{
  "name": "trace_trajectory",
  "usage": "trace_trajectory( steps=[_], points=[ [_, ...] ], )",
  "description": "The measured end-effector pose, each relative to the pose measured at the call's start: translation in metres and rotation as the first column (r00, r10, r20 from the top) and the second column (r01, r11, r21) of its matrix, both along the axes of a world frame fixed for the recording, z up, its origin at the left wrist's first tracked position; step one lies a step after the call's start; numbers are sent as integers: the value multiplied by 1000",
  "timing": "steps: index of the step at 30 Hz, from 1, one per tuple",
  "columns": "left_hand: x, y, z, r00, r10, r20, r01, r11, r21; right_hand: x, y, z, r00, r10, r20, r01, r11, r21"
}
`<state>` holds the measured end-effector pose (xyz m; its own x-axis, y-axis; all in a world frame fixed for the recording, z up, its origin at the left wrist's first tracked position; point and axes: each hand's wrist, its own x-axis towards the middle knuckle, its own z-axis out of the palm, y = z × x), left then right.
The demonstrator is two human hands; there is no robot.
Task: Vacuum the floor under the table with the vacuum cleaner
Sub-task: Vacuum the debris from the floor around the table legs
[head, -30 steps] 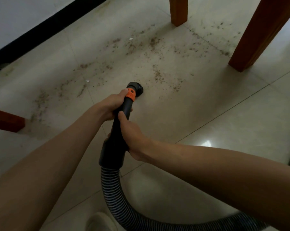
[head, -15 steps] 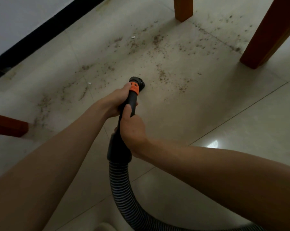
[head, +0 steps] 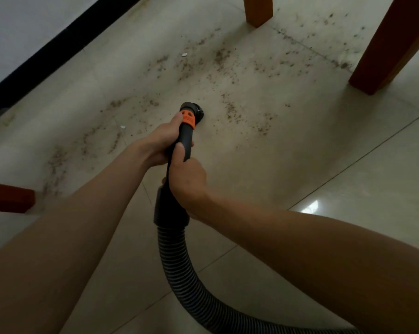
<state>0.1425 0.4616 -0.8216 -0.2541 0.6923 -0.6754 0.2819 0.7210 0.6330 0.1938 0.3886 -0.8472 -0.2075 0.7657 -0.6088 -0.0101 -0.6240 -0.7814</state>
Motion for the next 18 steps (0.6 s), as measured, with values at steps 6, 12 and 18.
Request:
trace_trajectory(
  steps=[6,12,18],
  points=[
    [-1,27,-5,999,10,-43,-9,999,32,3,24,2,1000,-3,-1,3,999,37],
    [5,45,-9,997,-22,-69,25,999,48,4,37,-3,997,-70,-15,71,997,37],
    [9,39,-9,997,-37,-69,40,998,42,6,33,-4,997,-72,-10,73,997,23]
  ],
)
